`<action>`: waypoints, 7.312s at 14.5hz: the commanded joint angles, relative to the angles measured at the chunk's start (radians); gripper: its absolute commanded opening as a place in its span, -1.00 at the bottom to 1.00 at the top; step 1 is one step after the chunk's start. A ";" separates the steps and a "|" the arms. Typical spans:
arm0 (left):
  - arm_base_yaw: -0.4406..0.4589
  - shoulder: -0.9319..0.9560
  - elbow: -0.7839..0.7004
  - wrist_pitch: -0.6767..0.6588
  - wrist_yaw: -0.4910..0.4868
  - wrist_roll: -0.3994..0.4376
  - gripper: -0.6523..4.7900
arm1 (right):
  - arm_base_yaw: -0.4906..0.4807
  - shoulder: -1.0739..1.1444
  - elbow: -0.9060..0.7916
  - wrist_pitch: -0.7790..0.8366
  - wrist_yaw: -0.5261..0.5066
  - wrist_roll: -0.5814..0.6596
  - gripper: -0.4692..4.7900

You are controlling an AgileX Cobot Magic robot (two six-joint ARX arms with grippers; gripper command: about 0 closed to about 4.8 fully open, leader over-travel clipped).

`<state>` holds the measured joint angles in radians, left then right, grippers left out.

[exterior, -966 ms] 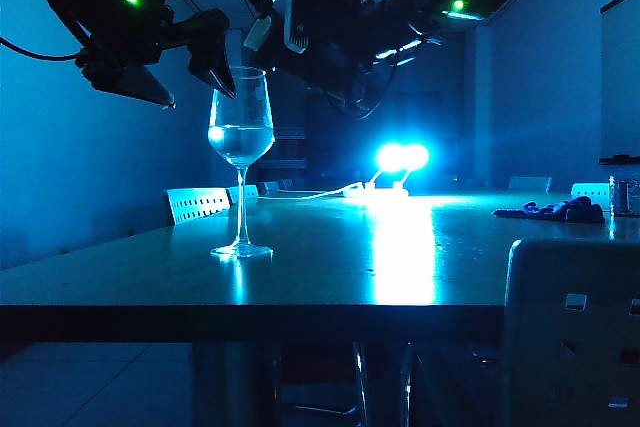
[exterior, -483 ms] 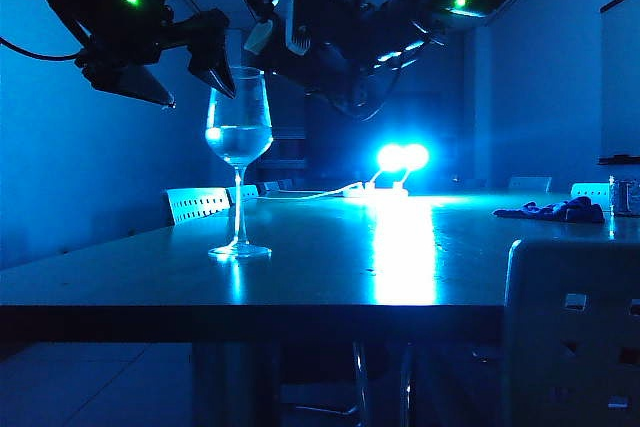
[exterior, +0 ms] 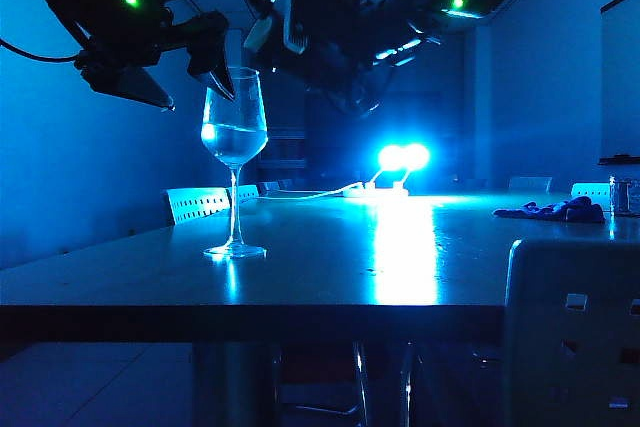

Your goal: Pick up the black thermos cup, pour some water from it into the stemmed glass, and then put the thermos cup back on the table.

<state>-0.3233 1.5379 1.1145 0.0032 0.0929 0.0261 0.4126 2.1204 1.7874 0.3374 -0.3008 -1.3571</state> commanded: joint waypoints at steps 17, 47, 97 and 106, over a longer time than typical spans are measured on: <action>-0.002 -0.003 0.005 0.011 -0.003 0.001 1.00 | -0.002 -0.017 0.032 0.117 -0.061 -0.225 -0.53; -0.002 -0.003 0.005 -0.007 -0.011 0.001 1.00 | -0.016 0.064 0.205 0.054 -0.122 -0.296 -0.53; -0.002 -0.004 0.005 -0.010 -0.026 0.000 1.00 | -0.025 0.063 0.205 0.029 0.056 0.311 -0.54; -0.002 -0.004 0.005 -0.018 -0.026 -0.019 1.00 | -0.017 0.063 0.205 -0.029 0.164 0.782 -0.53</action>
<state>-0.3233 1.5379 1.1141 -0.0162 0.0677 0.0090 0.3916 2.2013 1.9770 0.2329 -0.1326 -0.5705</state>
